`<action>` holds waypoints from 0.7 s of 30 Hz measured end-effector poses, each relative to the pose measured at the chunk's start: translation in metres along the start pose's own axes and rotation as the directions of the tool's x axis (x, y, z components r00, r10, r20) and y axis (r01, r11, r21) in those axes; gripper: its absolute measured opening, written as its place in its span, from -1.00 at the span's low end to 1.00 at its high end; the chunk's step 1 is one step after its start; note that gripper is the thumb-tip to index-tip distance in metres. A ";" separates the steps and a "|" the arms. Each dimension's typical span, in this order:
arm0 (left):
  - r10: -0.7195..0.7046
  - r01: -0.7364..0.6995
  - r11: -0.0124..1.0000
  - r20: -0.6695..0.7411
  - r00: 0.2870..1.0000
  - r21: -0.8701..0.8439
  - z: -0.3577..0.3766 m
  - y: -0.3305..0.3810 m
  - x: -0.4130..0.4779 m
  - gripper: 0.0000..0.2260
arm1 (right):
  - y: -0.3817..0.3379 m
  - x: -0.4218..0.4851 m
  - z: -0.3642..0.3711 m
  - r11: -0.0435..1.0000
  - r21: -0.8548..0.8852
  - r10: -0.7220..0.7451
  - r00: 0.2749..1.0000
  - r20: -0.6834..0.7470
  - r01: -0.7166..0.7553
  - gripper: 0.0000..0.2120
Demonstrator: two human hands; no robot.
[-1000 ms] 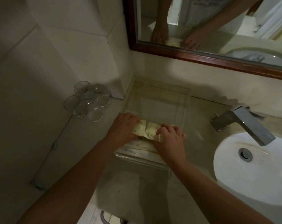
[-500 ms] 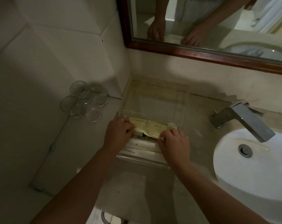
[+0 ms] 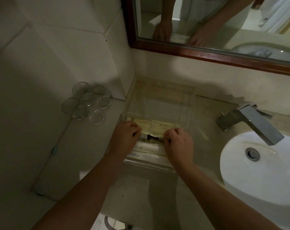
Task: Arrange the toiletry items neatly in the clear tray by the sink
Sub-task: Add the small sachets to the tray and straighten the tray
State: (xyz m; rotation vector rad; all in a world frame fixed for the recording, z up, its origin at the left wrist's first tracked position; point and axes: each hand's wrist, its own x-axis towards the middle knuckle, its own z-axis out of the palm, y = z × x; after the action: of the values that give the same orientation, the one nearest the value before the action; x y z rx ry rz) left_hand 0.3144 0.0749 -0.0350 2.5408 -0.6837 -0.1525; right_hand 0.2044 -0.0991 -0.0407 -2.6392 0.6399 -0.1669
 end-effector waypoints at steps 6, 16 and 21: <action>0.094 -0.104 0.990 0.101 0.990 0.095 0.004 0.003 -0.010 -0.63 | -0.005 -0.008 -0.002 0.987 -0.111 -0.116 0.993 0.001 0.115 -0.66; 0.032 -0.109 0.974 0.354 0.935 0.201 0.006 0.011 -0.019 -0.51 | -0.012 -0.009 0.005 0.970 -0.198 -0.116 0.984 0.138 0.142 -0.58; 0.020 -0.113 0.972 0.399 0.917 0.209 0.005 0.012 -0.021 -0.48 | -0.014 -0.010 0.006 0.964 -0.213 -0.128 0.981 0.146 0.157 -0.56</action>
State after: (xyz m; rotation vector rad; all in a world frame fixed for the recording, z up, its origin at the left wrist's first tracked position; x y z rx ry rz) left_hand 0.2894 0.0742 -0.0335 2.7273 -0.9910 -0.6108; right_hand 0.2025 -0.0811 -0.0405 -2.8856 0.4470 0.0412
